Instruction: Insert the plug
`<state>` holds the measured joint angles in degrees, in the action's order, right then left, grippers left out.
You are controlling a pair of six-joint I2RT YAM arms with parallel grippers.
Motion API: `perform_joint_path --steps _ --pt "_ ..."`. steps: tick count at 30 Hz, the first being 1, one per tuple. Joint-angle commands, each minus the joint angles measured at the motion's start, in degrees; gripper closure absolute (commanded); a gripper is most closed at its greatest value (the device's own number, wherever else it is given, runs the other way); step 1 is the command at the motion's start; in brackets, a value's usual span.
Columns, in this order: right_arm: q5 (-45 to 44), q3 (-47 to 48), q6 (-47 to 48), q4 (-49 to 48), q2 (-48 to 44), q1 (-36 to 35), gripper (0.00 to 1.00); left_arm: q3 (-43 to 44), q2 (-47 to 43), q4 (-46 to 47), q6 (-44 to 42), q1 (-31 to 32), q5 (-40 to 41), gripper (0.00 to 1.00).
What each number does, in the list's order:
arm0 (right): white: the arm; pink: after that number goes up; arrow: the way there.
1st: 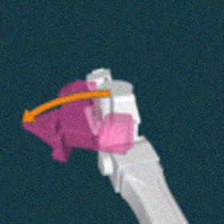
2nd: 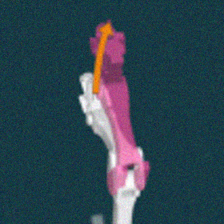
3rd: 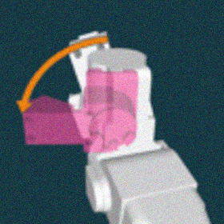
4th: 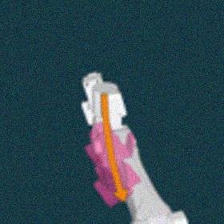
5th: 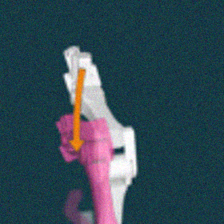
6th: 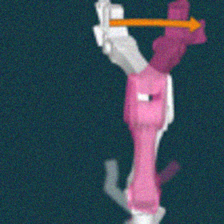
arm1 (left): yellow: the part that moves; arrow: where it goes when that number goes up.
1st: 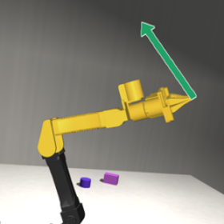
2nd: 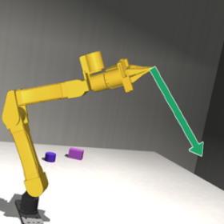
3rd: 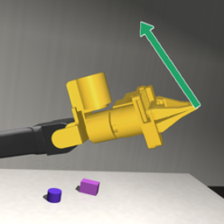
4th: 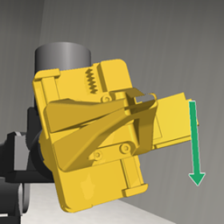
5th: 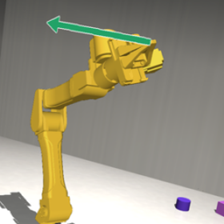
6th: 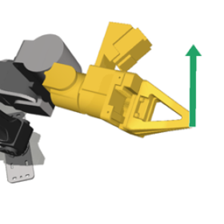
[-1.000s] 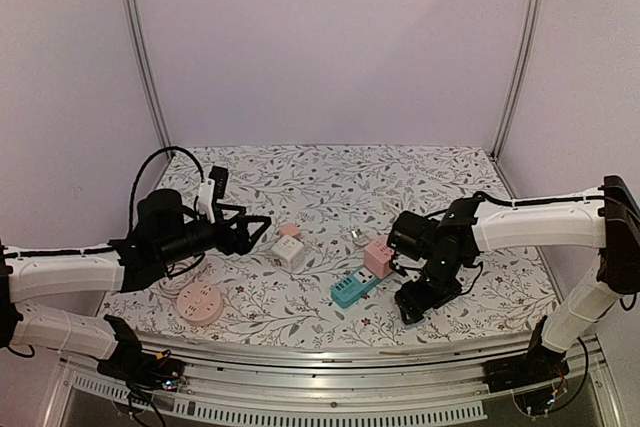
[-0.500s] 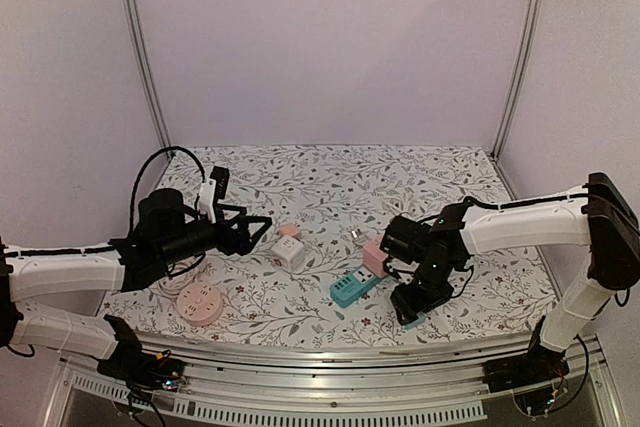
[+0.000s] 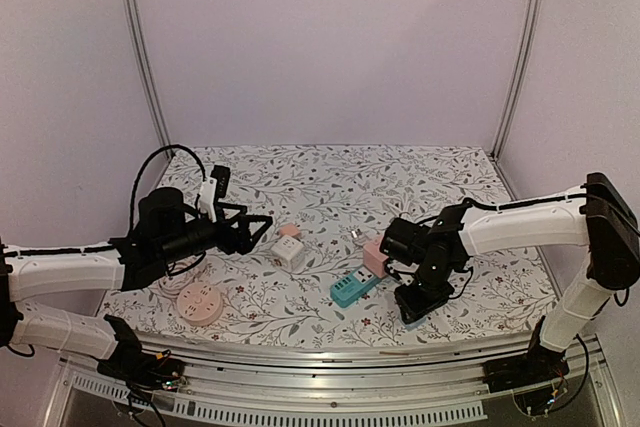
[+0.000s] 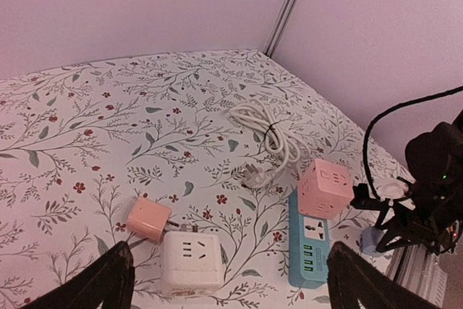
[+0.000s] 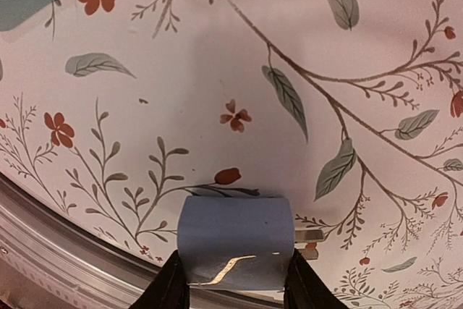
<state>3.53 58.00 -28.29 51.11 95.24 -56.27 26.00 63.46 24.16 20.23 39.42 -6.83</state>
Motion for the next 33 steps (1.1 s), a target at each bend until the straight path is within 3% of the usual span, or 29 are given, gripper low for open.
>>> perform_joint_path --steps 1,19,26,33 --pt "-1.05 -0.74 0.33 -0.09 0.76 -0.45 0.64 0.99 0.53 -1.57 -1.11 0.80 0.69 0.08" --pt "-1.32 1.48 0.93 2.06 -11.60 -0.37 0.66 1.48 2.37 0.94 -6.93 5.08 -2.61 0.09" --pt "-0.78 3.28 -0.13 -2.44 -13.16 0.41 0.67 1.92 3.07 1.74 -11.38 10.09 -2.48 0.09" --pt "-0.57 3.85 -3.03 -11.18 -13.37 0.89 0.68 4.09 5.44 2.53 -6.84 11.26 -2.16 0.12"
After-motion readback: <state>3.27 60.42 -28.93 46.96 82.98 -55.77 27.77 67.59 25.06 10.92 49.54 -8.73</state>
